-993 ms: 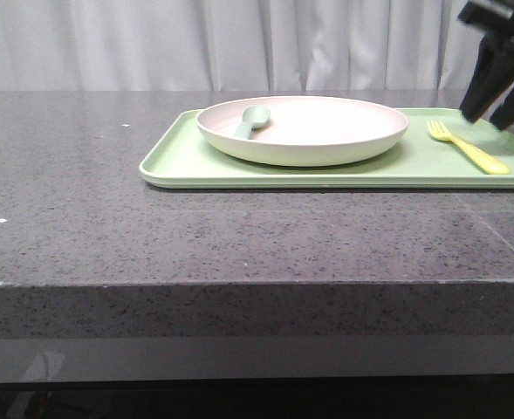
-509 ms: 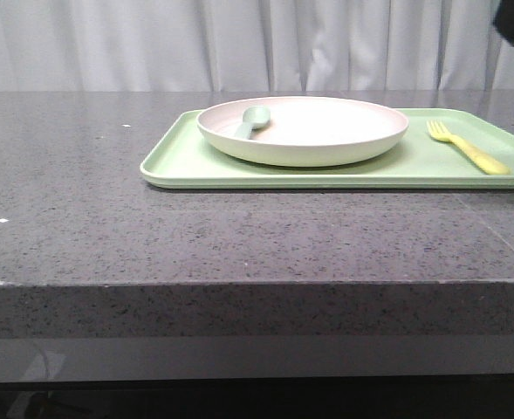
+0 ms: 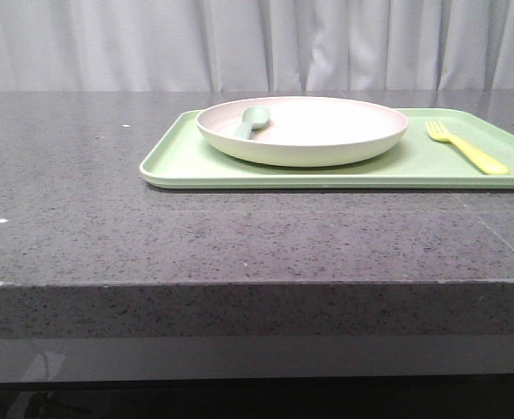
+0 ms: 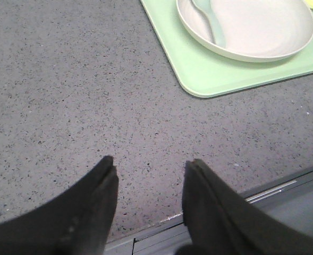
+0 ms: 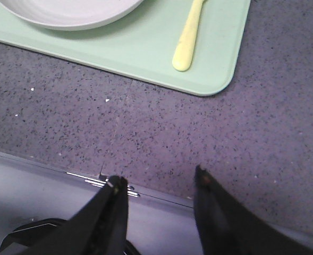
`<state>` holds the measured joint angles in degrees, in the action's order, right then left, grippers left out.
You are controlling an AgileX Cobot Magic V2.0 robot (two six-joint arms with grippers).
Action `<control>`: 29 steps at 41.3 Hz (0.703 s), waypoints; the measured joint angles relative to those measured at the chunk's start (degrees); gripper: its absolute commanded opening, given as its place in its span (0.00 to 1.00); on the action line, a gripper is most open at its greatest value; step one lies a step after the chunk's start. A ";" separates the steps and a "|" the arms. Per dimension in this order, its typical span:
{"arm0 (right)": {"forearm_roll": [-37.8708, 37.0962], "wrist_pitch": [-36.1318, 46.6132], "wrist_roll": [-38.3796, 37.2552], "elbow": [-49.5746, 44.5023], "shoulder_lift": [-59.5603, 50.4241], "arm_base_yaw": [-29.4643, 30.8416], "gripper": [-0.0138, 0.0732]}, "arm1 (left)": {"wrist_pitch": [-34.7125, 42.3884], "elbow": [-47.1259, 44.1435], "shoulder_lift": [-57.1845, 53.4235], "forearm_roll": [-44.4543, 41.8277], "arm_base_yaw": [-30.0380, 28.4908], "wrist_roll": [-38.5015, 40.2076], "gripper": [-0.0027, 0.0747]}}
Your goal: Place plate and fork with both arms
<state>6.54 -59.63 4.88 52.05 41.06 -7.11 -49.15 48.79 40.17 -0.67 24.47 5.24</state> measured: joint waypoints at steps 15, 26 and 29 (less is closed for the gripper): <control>3.03 -1.18 -0.15 -5.08 -13.01 0.00 0.53 | 0.00 0.00 0.00 0.00 0.00 0.00 0.39; 3.42 -0.71 -0.15 -5.08 -13.40 0.00 0.15 | 0.00 0.00 0.00 0.00 0.00 0.00 0.01; 3.55 -0.71 -0.15 -5.08 -13.40 0.00 0.07 | 0.00 0.00 0.00 0.00 0.00 0.00 0.01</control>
<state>10.09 -60.33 4.72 46.97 27.67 -7.11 -49.15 48.79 40.17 -0.67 24.47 5.24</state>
